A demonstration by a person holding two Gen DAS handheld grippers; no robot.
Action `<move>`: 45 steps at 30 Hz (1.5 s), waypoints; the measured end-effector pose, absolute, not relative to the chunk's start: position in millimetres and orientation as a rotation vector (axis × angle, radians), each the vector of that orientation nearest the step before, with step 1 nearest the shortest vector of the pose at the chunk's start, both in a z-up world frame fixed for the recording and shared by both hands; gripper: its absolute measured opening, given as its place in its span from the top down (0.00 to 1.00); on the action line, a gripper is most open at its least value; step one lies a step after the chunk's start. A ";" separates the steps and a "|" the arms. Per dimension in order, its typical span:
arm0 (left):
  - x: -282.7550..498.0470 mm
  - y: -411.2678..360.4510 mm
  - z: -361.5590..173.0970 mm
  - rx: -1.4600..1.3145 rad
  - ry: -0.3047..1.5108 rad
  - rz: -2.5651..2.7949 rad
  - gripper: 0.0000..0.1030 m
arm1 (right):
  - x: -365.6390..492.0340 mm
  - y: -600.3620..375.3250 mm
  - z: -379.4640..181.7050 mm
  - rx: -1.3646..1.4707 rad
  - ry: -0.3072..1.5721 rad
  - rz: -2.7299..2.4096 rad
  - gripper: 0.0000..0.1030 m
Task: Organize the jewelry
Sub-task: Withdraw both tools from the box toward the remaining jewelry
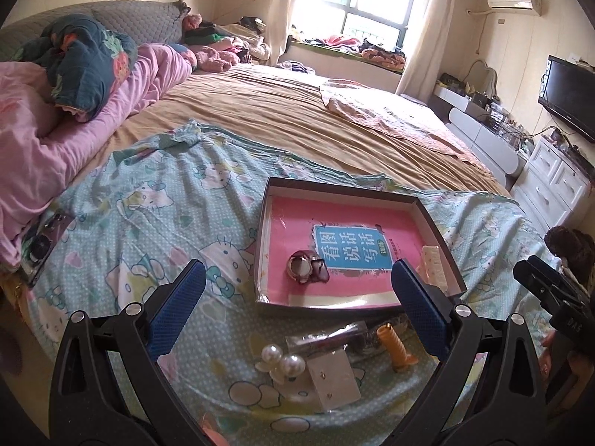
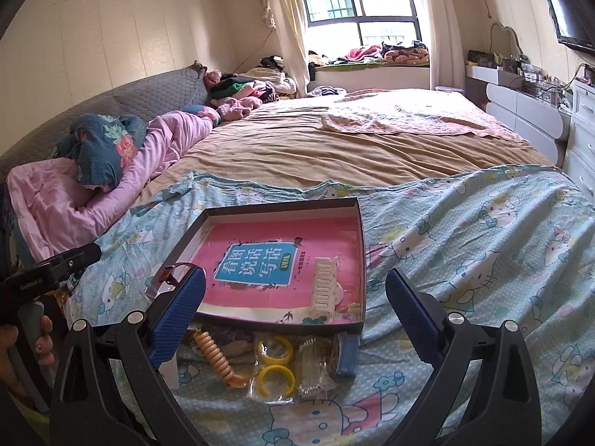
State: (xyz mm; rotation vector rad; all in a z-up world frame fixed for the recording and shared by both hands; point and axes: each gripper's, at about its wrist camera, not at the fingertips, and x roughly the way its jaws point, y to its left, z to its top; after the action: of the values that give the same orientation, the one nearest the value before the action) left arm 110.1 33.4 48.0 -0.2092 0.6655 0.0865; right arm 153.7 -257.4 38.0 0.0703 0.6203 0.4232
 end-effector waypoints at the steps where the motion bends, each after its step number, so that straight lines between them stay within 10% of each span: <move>1: 108.0 32.6 47.3 -0.202 0.666 0.089 0.09 | 152.8 -258.1 38.5 0.068 0.619 0.425 0.06; 38: 74.6 44.5 -29.3 -0.160 0.837 0.105 0.10 | 112.6 -241.1 -8.5 -0.041 0.765 0.491 0.06; 45: 80.4 36.6 -44.3 -0.149 0.878 0.080 0.34 | 108.3 -239.9 -25.0 -0.054 0.808 0.499 0.06</move>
State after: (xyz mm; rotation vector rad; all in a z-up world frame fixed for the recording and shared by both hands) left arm 80.4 36.6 -44.3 -0.1494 0.8776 0.0802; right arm 108.3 -239.9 -25.0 -0.0543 0.8083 0.4989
